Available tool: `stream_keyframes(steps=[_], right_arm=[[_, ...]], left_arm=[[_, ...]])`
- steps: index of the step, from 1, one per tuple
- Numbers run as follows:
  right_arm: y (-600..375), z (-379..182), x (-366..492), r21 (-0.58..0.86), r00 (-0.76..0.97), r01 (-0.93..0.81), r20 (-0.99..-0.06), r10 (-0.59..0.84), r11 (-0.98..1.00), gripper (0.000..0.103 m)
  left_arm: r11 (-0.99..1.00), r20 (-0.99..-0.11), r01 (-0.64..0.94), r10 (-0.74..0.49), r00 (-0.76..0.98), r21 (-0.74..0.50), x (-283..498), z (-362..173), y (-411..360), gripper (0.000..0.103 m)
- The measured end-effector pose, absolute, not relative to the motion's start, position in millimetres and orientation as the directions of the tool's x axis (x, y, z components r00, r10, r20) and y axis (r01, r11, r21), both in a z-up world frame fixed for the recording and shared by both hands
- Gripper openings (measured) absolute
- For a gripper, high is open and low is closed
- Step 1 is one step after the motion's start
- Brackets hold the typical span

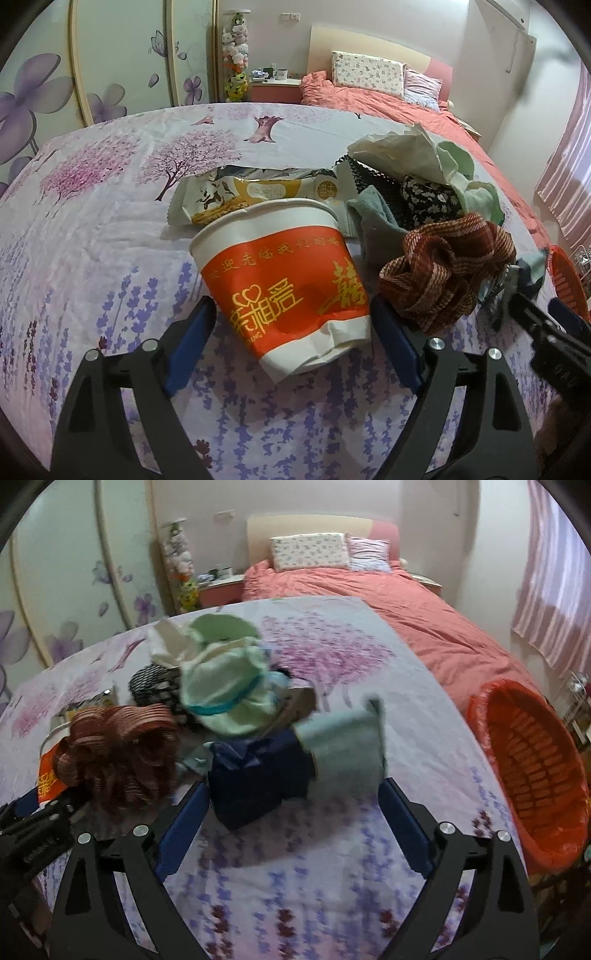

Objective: Collect trash
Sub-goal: 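Move the left tool to the orange paper cup while the right tool approaches the navy packet, then close the left tool on the orange paper cup while the right tool grasps the navy packet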

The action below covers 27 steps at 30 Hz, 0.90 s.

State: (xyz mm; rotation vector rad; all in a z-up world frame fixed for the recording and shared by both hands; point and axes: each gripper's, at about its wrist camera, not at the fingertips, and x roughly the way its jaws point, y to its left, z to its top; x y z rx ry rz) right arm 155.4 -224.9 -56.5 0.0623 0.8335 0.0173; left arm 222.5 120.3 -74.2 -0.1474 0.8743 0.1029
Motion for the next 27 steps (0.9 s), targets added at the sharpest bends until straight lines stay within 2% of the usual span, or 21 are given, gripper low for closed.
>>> stream_keyframes(steps=[5, 7, 13, 17, 21, 23, 27], right_arm=[[-261.9, -56.6, 149.5, 0.096, 0.670, 0.089, -0.743, 0.012, 0.991, 0.088], [-275.3, -57.4, 147.0, 0.132, 0.662, 0.112, -0.749, 0.025, 0.985, 0.084], [-278.4, -54.3, 144.4, 0.223, 0.671, 0.084, -0.733, 0.110, 0.971, 0.084], [-256.5, -53.8, 153.7, 0.215, 0.666, 0.041, -0.734, 0.134, 0.976, 0.084], [-236.2, -63.6, 159.8, 0.119, 0.633, 0.022, -0.770, 0.079, 0.993, 0.085], [-240.5, -67.2, 158.8, 0.074, 0.626, 0.057, -0.780, 0.022, 0.996, 0.085], [-279.6, -68.6, 155.1, 0.111, 0.609, 0.163, -0.793, -0.012, 0.980, 0.082]], left_arm=[[0.984, -0.763, -0.149, 0.025, 0.646, -0.093, 219.1, -71.2, 127.7, 0.084], [0.984, -0.761, -0.149, 0.025, 0.648, -0.095, 217.5, -70.4, 128.6, 0.084], [0.984, -0.763, -0.148, 0.023, 0.646, -0.095, 215.1, -70.3, 128.4, 0.084], [0.985, -0.763, -0.146, 0.025, 0.645, -0.091, 213.7, -70.7, 126.6, 0.084], [0.986, -0.766, -0.142, 0.023, 0.642, -0.090, 214.8, -71.9, 124.5, 0.084], [0.986, -0.766, -0.139, 0.021, 0.642, -0.089, 215.1, -72.0, 124.2, 0.084], [0.986, -0.765, -0.140, 0.021, 0.644, -0.091, 215.5, -72.0, 127.3, 0.084]])
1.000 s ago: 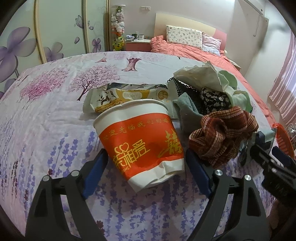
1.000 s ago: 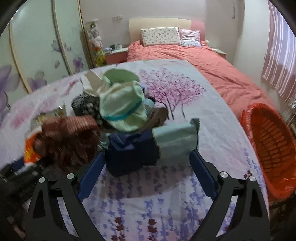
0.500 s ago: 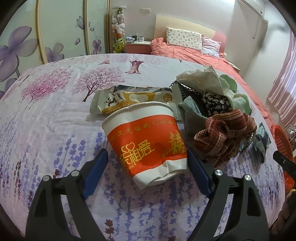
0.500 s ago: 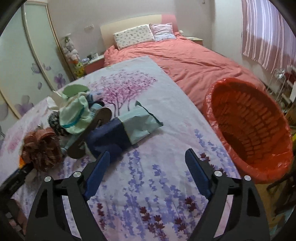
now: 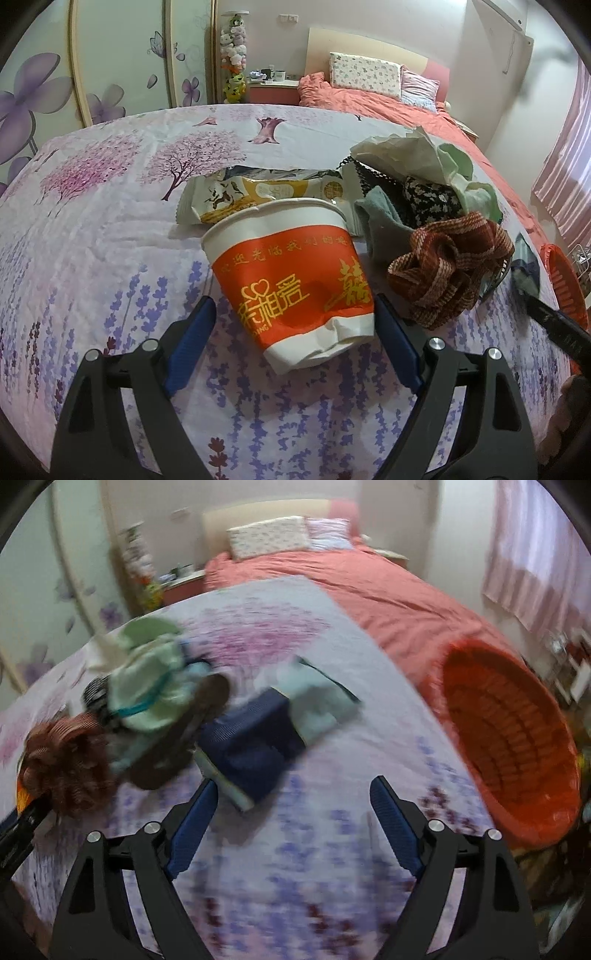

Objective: Collect trash
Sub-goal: 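Close the left tool on the orange paper cup while the right tool grasps the navy packet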

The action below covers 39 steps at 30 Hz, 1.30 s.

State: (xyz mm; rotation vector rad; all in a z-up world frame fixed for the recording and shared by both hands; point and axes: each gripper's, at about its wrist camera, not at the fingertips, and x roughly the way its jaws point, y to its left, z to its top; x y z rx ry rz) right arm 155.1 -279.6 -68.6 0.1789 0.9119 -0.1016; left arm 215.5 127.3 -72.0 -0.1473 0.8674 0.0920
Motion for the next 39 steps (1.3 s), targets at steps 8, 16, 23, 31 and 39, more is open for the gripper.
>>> stream_keyframes(steps=[8, 16, 23, 31, 39], right_arm=[[-289.3, -56.3, 150.4, 0.228, 0.657, 0.133, -0.749, 0.087, 0.965, 0.084], [-270.2, -62.0, 194.5, 0.208, 0.622, 0.179, -0.781, 0.053, 0.962, 0.084], [-277.4, -72.0, 197.2, 0.154, 0.580, 0.207, -0.814, 0.006, 0.966, 0.063], [-278.8, -72.1, 192.3, 0.116, 0.604, 0.190, -0.796, -0.023, 0.975, 0.038], [-286.7, -64.5, 182.5, 0.214, 0.624, 0.159, -0.779, 0.070, 0.964, 0.032]], left_arm=[[0.983, -0.760, -0.143, 0.008, 0.649, -0.112, 215.2, -68.6, 134.4, 0.084], [0.985, -0.754, -0.122, -0.015, 0.657, -0.125, 216.3, -66.9, 127.2, 0.084], [0.986, -0.757, -0.125, 0.000, 0.654, -0.108, 223.9, -67.2, 119.0, 0.084], [0.987, -0.777, -0.140, 0.024, 0.629, -0.082, 230.2, -79.4, 119.4, 0.074], [0.986, -0.765, -0.138, 0.014, 0.644, -0.098, 225.0, -73.7, 127.9, 0.072]])
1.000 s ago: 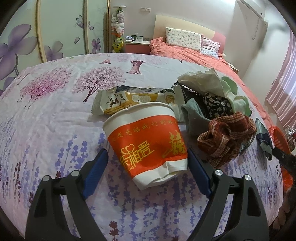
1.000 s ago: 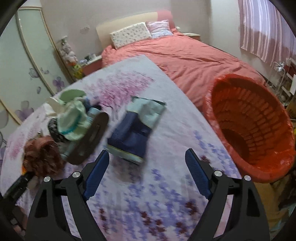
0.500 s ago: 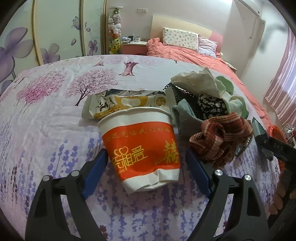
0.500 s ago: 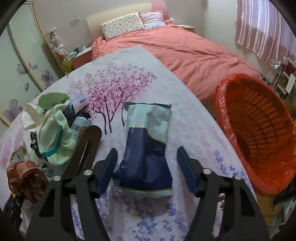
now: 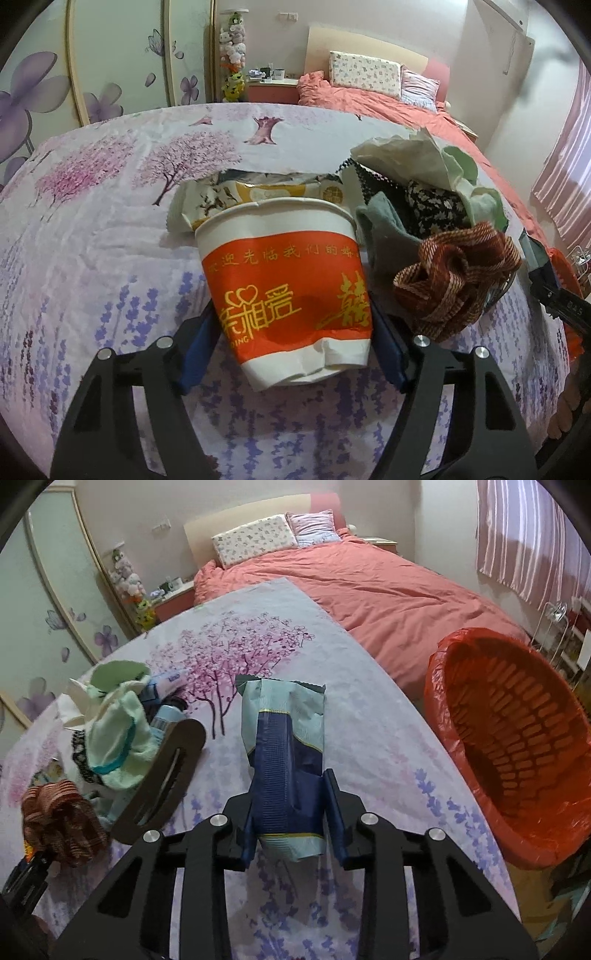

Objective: Collect trash
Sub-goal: 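Close the left tool on the orange paper cup while the right tool grasps the navy packet, then open the left tool over the orange basket while the right tool drops the packet in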

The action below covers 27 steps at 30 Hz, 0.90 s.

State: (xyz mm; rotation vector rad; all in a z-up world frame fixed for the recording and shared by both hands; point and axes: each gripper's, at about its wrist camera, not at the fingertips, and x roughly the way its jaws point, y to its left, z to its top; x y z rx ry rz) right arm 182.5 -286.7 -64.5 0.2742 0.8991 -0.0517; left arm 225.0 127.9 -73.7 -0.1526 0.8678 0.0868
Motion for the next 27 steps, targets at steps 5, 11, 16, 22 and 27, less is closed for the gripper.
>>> stream_keyframes(steps=[5, 11, 16, 22, 27], right_arm=[[-284.7, -53.1, 173.2, 0.228, 0.649, 0.135, -0.756, 0.088, 0.964, 0.032], [-289.5, -33.8, 158.6, 0.269, 0.686, 0.105, -0.716, 0.126, 0.957, 0.032], [-298.3, -14.5, 140.3, 0.307, 0.730, 0.076, -0.665, 0.156, 0.949, 0.032], [-314.5, 2.8, 116.6, 0.319, 0.781, 0.063, -0.606, 0.152, 0.946, 0.032], [-331.5, 12.4, 97.3, 0.307, 0.819, 0.079, -0.563, 0.114, 0.949, 0.032]], left_arm=[[0.986, -0.746, -0.133, 0.013, 0.666, -0.102, 218.3, -61.9, 132.6, 0.072], [0.988, -0.710, -0.113, 0.004, 0.704, -0.107, 206.0, -36.8, 129.6, 0.072], [0.991, -0.680, -0.078, -0.015, 0.733, -0.105, 194.4, -16.9, 116.5, 0.072], [0.992, -0.641, -0.013, -0.071, 0.764, -0.125, 180.1, 6.8, 91.3, 0.072], [0.988, -0.612, 0.067, -0.140, 0.778, -0.141, 170.1, 22.7, 60.3, 0.072]])
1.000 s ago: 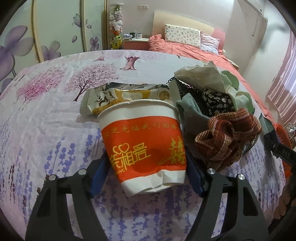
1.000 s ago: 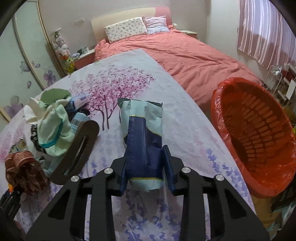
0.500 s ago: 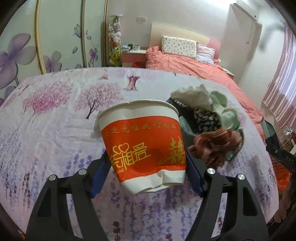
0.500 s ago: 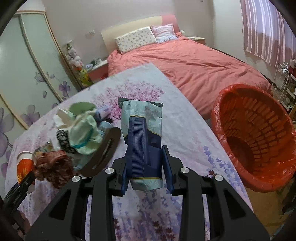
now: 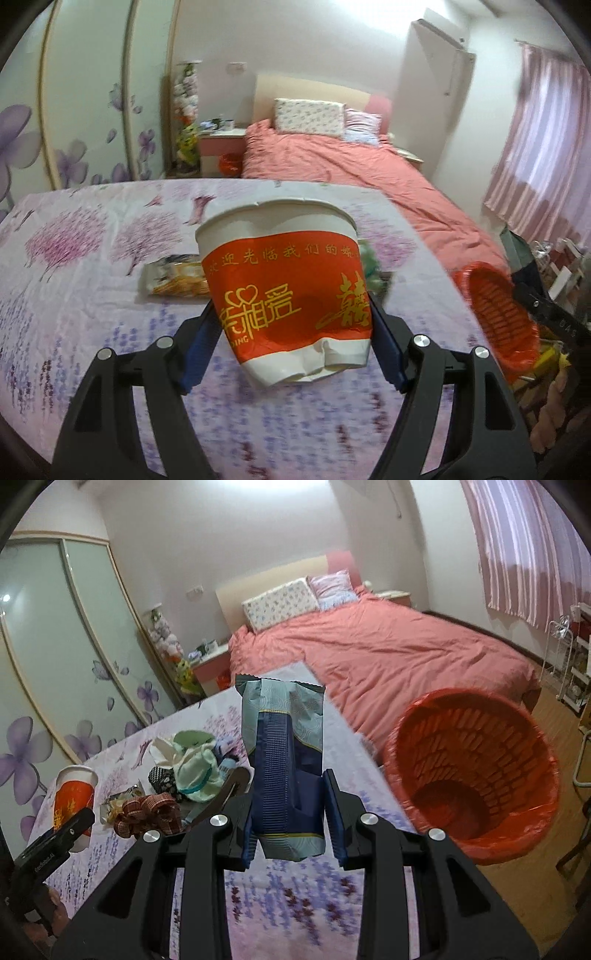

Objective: Collect trash
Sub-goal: 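Open the left tool over the orange basket while the right tool drops the packet in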

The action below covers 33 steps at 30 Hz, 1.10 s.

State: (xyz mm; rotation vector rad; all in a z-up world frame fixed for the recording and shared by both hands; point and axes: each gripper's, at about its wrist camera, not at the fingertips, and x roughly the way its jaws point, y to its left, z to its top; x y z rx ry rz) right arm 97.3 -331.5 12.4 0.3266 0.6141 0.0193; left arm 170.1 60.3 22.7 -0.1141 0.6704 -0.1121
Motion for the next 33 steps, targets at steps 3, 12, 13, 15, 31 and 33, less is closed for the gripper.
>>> stream_keyframes(steps=[3, 12, 13, 15, 31, 33], right_arm=[[-341.2, 16.6, 85.9, 0.295, 0.837, 0.092, -0.540, 0.087, 0.951, 0.032], [-376.2, 21.7, 68.8, 0.277, 0.867, 0.172, -0.498, -0.011, 0.945, 0.032], [-379.0, 20.3, 69.7, 0.280, 0.867, 0.179, -0.498, -0.016, 0.943, 0.032], [-387.8, 18.5, 70.4, 0.289, 0.867, 0.195, -0.497, -0.027, 0.937, 0.032], [-461.7, -12.1, 87.5, 0.378, 0.857, 0.295, -0.511, -0.068, 0.877, 0.032], [-470.6, -14.6, 89.5, 0.385, 0.858, 0.304, -0.508, -0.075, 0.871, 0.032]], left_arm=[[0.981, -0.600, 0.118, -0.186, 0.778, -0.152, 166.4, 29.7, 39.6, 0.072], [0.947, -0.572, 0.266, -0.320, 0.755, -0.180, 159.2, 43.9, -27.1, 0.072], [0.942, -0.570, 0.281, -0.334, 0.751, -0.182, 158.3, 45.2, -33.9, 0.072], [0.932, -0.568, 0.316, -0.360, 0.740, -0.179, 157.8, 46.2, -53.1, 0.072], [0.833, -0.609, 0.524, -0.512, 0.606, -0.179, 191.2, 9.5, -184.7, 0.072], [0.820, -0.617, 0.543, -0.525, 0.586, -0.181, 199.8, 3.3, -200.8, 0.072]])
